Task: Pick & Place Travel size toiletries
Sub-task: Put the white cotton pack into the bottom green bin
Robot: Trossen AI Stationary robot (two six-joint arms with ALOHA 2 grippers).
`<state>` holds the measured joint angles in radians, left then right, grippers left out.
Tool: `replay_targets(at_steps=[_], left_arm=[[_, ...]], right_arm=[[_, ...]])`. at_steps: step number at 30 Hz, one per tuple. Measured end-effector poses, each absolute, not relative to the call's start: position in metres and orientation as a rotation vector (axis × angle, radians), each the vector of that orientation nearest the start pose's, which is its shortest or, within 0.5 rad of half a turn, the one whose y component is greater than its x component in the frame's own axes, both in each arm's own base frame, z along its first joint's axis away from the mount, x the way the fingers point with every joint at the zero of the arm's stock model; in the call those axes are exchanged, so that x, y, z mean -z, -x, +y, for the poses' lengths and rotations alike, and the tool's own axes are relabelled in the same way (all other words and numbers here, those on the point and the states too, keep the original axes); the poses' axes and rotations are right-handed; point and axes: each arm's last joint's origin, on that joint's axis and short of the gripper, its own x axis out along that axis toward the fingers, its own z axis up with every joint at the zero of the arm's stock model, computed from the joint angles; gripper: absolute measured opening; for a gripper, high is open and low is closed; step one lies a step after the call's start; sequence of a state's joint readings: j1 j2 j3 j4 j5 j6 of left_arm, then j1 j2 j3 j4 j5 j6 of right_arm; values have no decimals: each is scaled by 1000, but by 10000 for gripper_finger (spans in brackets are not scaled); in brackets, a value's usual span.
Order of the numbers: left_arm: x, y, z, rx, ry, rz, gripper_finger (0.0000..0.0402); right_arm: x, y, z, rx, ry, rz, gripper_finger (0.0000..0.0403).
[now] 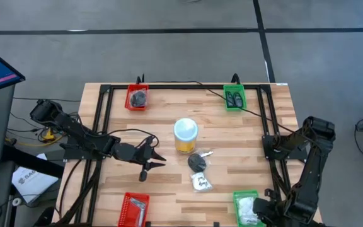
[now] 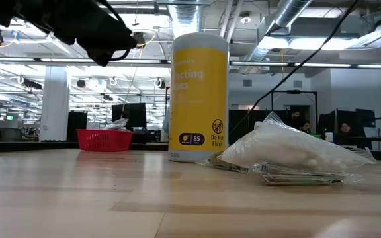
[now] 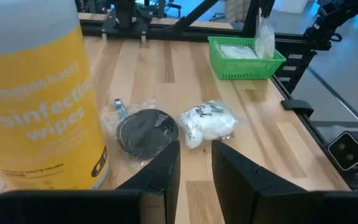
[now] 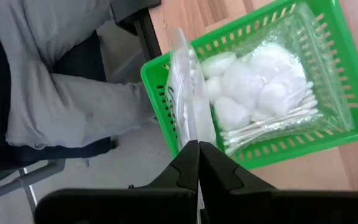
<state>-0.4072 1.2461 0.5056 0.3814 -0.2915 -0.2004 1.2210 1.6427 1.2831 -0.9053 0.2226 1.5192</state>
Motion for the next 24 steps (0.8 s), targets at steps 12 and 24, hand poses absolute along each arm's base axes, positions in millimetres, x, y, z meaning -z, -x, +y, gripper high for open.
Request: replay_targets(at_steps=[12, 24], left_arm=[[-201, -230, -90, 83, 84, 324, 84], [-202, -231, -90, 83, 85, 321, 84]], right_arm=[[-223, -121, 305, 107, -385, 1304, 0], [-221, -135, 298, 176, -421, 1304, 52]])
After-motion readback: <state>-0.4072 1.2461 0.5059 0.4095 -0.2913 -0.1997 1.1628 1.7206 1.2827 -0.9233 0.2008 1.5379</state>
